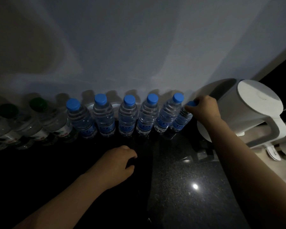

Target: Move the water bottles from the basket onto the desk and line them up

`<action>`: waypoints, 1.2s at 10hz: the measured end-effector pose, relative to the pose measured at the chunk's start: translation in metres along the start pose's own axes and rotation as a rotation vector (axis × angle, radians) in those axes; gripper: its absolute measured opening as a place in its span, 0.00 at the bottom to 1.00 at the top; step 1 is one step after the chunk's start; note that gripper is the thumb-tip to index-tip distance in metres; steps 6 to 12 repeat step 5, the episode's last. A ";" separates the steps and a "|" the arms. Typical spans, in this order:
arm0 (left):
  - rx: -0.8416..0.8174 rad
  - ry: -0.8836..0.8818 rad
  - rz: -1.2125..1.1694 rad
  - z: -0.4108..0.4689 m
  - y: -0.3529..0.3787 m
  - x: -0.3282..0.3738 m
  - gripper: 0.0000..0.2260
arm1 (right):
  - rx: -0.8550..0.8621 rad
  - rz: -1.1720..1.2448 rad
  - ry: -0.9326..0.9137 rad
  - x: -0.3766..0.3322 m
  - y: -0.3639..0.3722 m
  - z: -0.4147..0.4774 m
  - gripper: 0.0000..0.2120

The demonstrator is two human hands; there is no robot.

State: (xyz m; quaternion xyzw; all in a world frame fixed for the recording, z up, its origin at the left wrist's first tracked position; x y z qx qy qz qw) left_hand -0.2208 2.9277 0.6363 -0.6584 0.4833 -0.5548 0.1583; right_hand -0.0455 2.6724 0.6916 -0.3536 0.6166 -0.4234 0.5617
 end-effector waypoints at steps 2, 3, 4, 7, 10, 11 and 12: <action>0.008 -0.009 -0.010 -0.004 -0.005 0.002 0.15 | 0.027 -0.038 -0.028 -0.001 -0.011 -0.015 0.20; 0.029 -0.023 -0.023 -0.012 -0.010 0.001 0.15 | 0.032 -0.123 -0.056 -0.004 -0.018 -0.037 0.16; 0.057 -0.048 -0.046 -0.025 -0.018 -0.002 0.14 | -0.022 -0.124 -0.082 -0.014 -0.021 -0.068 0.15; 0.096 -0.061 -0.082 -0.041 -0.024 -0.004 0.14 | -0.081 -0.076 -0.135 -0.028 -0.017 -0.100 0.16; 0.096 -0.061 -0.082 -0.041 -0.024 -0.004 0.14 | -0.081 -0.076 -0.135 -0.028 -0.017 -0.100 0.16; 0.096 -0.061 -0.082 -0.041 -0.024 -0.004 0.14 | -0.081 -0.076 -0.135 -0.028 -0.017 -0.100 0.16; 0.096 -0.061 -0.082 -0.041 -0.024 -0.004 0.14 | -0.081 -0.076 -0.135 -0.028 -0.017 -0.100 0.16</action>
Point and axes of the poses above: each hand's wrist, its own z-axis towards the middle knuckle, its own y-axis out of the palm, x = y × z, the point moved 9 cm from there along z, towards the middle knuckle, and after that the axes turned 1 degree about -y, right-handed, at the moved point
